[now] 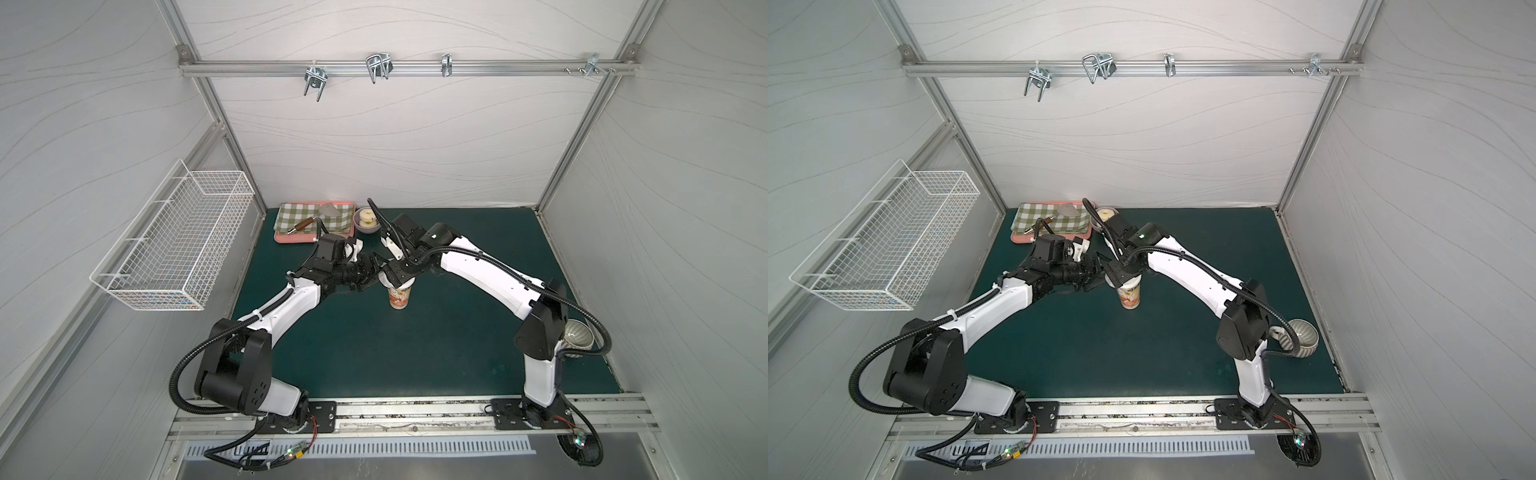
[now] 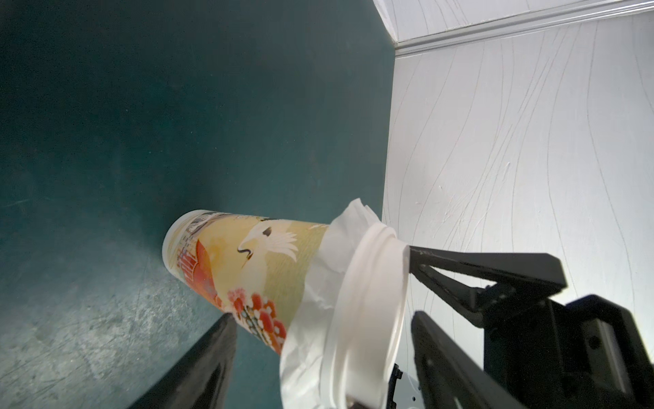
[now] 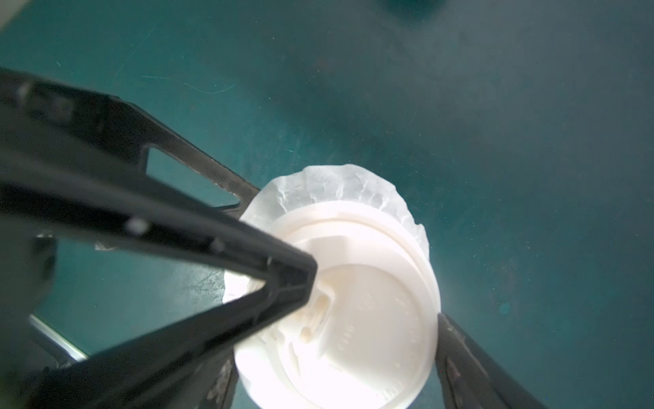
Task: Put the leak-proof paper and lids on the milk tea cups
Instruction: Place the cup lid on the cup.
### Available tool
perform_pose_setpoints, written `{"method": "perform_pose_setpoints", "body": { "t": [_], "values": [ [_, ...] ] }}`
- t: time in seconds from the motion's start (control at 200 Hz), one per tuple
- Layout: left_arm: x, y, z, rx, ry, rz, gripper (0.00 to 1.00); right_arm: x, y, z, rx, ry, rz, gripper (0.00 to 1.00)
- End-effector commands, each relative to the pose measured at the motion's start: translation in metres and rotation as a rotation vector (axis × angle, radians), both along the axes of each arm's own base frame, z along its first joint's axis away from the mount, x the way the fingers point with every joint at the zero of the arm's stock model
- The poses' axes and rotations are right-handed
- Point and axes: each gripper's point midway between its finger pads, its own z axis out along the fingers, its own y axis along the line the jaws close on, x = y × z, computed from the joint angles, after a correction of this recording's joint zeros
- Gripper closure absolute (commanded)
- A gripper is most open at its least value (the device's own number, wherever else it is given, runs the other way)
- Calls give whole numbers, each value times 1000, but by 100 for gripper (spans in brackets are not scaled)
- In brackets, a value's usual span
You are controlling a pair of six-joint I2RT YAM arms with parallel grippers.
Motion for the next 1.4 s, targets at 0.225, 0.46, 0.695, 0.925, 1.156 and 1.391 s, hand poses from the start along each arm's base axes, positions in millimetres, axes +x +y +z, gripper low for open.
{"method": "perform_pose_setpoints", "body": {
  "t": [0.225,0.46,0.695,0.925,1.156,1.391],
  "values": [
    [6,-6,1,-8,-31,-26,31,-10,-9,-20,-63,59,2,15],
    [4,-2,-10,25,-12,-16,35,-8,-9,-11,-42,41,-6,10],
    [3,0,-15,36,-3,-13,36,-6,-9,8,3,15,-7,1],
    [4,-1,-15,33,-3,-14,36,-7,-17,34,85,-9,-28,1],
    [3,-4,-12,30,-10,-22,36,-12,-28,52,245,37,-67,2],
    [2,-6,-11,30,-12,-29,36,-6,-42,54,543,259,-202,30]
  ]
}}
